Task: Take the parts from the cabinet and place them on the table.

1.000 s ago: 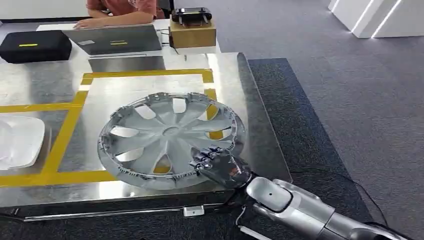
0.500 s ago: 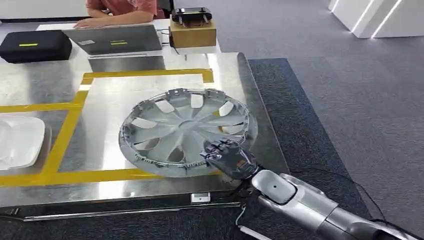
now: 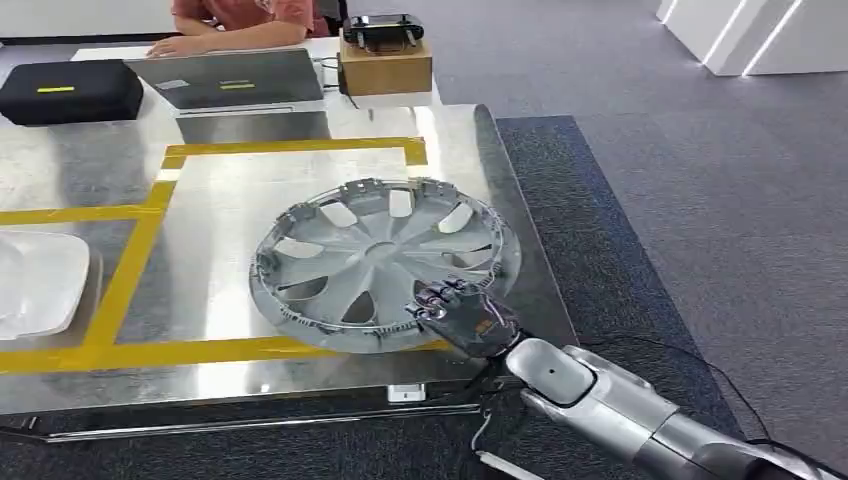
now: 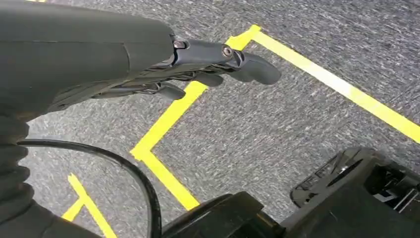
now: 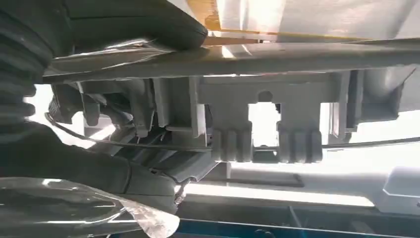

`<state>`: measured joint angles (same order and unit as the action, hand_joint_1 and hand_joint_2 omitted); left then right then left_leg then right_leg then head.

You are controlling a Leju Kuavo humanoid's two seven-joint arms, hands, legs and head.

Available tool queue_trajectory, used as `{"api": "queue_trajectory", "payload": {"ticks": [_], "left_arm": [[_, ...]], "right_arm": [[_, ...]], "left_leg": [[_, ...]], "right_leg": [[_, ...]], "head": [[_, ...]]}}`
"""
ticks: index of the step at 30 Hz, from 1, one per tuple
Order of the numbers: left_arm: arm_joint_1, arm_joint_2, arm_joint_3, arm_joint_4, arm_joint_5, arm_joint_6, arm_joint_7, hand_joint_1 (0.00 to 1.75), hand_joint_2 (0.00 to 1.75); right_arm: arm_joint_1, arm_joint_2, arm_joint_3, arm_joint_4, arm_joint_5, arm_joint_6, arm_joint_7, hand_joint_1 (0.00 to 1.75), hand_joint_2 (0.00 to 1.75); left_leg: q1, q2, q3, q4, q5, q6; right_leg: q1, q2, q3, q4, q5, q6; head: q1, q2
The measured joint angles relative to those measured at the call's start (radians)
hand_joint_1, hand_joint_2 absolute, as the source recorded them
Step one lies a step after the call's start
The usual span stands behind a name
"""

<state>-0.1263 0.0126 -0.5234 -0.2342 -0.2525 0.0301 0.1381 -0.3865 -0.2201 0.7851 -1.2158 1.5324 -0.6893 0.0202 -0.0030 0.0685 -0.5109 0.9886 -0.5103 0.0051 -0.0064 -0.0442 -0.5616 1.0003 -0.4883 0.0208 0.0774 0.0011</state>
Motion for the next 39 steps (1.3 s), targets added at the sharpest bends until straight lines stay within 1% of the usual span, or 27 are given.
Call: {"api": "queue_trajectory", "payload": {"ticks": [10, 16, 20, 22, 34, 39], "left_arm": [[0.0, 0.003, 0.005, 0.0, -0.022, -0.003, -0.006, 0.0, 1.75], [-0.001, 0.006, 0.005, 0.0, -0.042, -0.003, 0.004, 0.0, 1.75], [-0.001, 0.006, 0.005, 0.0, -0.042, -0.003, 0.005, 0.0, 1.75], [-0.001, 0.009, 0.005, 0.0, -0.053, -0.01, 0.01, 0.0, 1.75], [0.0, 0.013, 0.007, 0.0, -0.06, -0.009, 0.01, 0.0, 1.75], [0.001, 0.016, 0.012, 0.0, -0.063, 0.005, 0.009, 0.0, 1.75]], "right_arm": [[0.0, 0.022, 0.008, 0.0, 0.016, 0.0, -0.002, 1.75, 1.75], [-0.002, 0.048, 0.025, -0.003, 0.013, 0.0, -0.016, 1.75, 1.75], [-0.002, 0.048, 0.026, -0.003, 0.013, 0.0, -0.017, 1.75, 1.75], [-0.016, 0.065, 0.049, -0.006, -0.004, 0.0, -0.023, 1.75, 1.75], [-0.019, 0.069, 0.064, -0.005, -0.01, 0.0, -0.02, 1.75, 1.75], [-0.013, 0.068, 0.061, -0.005, 0.0, 0.0, -0.011, 1.75, 1.75]], "left_leg": [[0.0, 0.0, 0.0, 0.0, 0.0, 0.0], [0.0, 0.0, -0.001, 0.0, 0.0, 0.0], [0.0, 0.0, -0.001, 0.0, 0.0, 0.0], [0.0, 0.0, -0.001, 0.0, 0.0, 0.0], [0.0, 0.0, -0.001, 0.0, 0.0, 0.0], [0.0, 0.0, -0.001, 0.0, 0.0, 0.0]], "right_leg": [[0.0, 0.0, 0.0, 0.0, 0.0, 0.0], [0.0, 0.0, 0.0, 0.0, 0.0, 0.0], [0.0, 0.0, 0.0, 0.0, 0.0, 0.0], [0.0, 0.0, 0.0, 0.0, 0.0, 0.0], [0.0, 0.0, -0.001, 0.0, 0.0, 0.0], [0.0, 0.0, -0.001, 0.0, 0.0, 0.0]], "head": [[0.0, 0.0], [0.0, 0.0], [0.0, 0.0], [0.0, 0.0], [0.0, 0.0], [0.0, 0.0]]}}
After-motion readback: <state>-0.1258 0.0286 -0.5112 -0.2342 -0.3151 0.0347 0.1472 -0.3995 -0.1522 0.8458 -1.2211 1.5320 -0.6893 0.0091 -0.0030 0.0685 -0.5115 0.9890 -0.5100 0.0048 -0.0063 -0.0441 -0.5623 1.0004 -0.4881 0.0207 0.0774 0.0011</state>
